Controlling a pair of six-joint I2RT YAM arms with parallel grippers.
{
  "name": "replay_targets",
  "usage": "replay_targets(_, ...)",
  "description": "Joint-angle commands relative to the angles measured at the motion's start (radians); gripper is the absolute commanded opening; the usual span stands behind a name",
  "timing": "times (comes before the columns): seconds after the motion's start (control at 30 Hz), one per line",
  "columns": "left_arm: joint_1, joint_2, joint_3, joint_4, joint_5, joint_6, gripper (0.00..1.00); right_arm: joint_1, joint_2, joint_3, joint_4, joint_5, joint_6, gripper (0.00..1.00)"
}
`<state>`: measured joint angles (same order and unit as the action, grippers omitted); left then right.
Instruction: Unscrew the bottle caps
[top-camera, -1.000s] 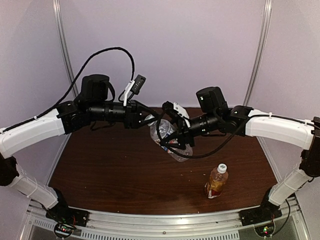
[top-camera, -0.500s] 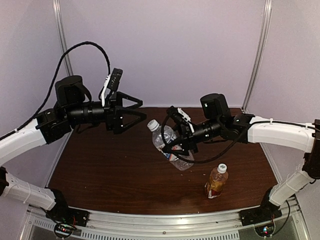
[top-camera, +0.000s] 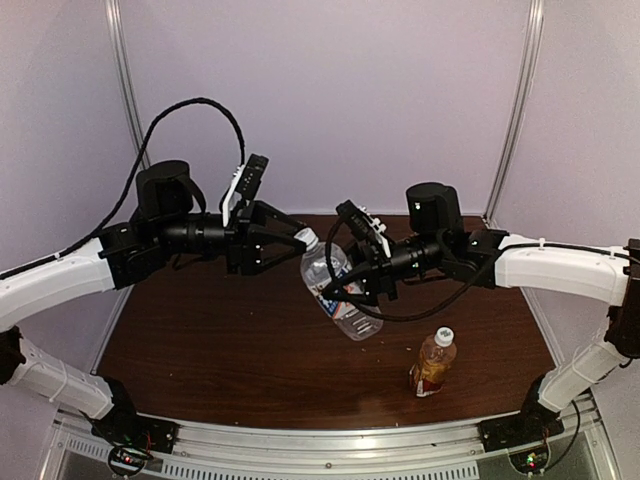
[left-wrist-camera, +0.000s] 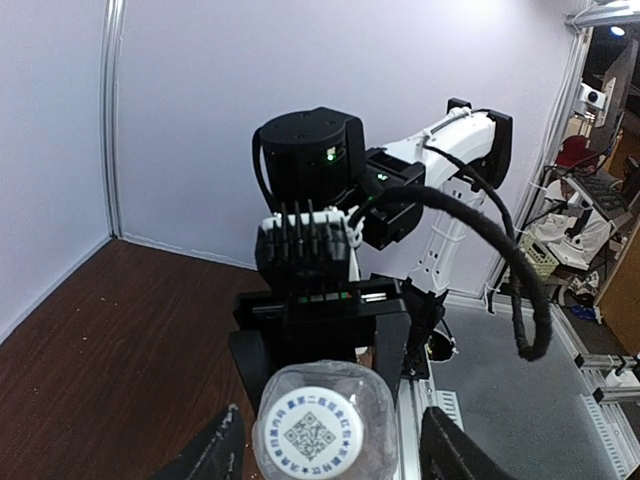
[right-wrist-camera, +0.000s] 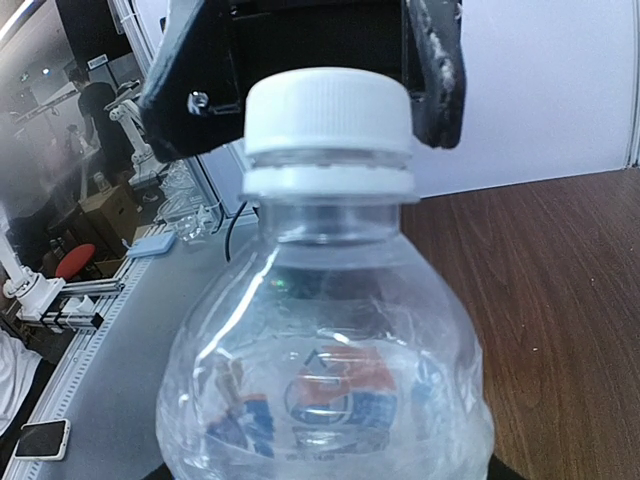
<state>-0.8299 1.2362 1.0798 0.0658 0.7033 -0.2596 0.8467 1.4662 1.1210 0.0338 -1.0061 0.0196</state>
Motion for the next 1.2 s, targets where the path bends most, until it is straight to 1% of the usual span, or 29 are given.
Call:
replay_targets(0.0,0.008,0.011,0.008,0.083,0.055,-0.01,0.53,0.002,-0.017,-0.01,0.051,-0.028,0.023,0.36)
replay_targets(0.27,0.008,0.033,0.015,0.112,0.065,-0.041,0.39,0.002,-0.011,-0.01,0.048,-0.021,0.014,0.36)
replay_targets(0.43,0.008,0.05,0.02,0.124,0.062,-0.063,0.28,0.002,-0.01,-0.009,0.045,-0.013,0.013,0.35)
replay_targets(0.57,0.006,0.051,0.025,0.118,0.036,-0.087,0.13,0.002,-0.017,0.002,0.023,0.053,0.008,0.35)
replay_targets(0.63,0.006,0.04,0.024,0.119,-0.009,-0.123,0.02,0.002,-0.024,0.013,-0.012,0.125,-0.004,0.35)
replay_targets(0.67,0.006,0.034,0.023,0.114,-0.04,-0.146,0.0,0.001,-0.029,0.019,-0.025,0.17,-0.007,0.35)
replay_targets(0.73,0.005,0.021,0.02,0.101,-0.111,-0.206,0.0,0.002,-0.038,0.027,-0.07,0.269,-0.006,0.35)
replay_targets(0.87,-0.014,0.023,0.059,-0.001,-0.328,-0.342,0.0,0.004,-0.052,0.029,-0.089,0.466,-0.006,0.35)
replay_targets(0.97,-0.04,0.047,0.104,-0.073,-0.453,-0.39,0.0,0.012,-0.049,0.035,-0.106,0.591,-0.039,0.34)
replay_targets(1.03,-0.055,0.059,0.117,-0.106,-0.514,-0.415,0.0,0.023,-0.047,0.034,-0.108,0.651,-0.041,0.34)
replay_targets(1.1,-0.057,0.066,0.113,-0.096,-0.537,-0.448,0.0,0.035,-0.046,0.028,-0.1,0.678,-0.041,0.33)
replay_targets(1.13,-0.056,0.066,0.114,-0.093,-0.54,-0.454,0.04,0.039,-0.045,0.028,-0.1,0.677,-0.04,0.33)
replay_targets(1.17,-0.057,0.064,0.113,-0.088,-0.54,-0.454,0.1,0.041,-0.044,0.029,-0.102,0.668,-0.037,0.33)
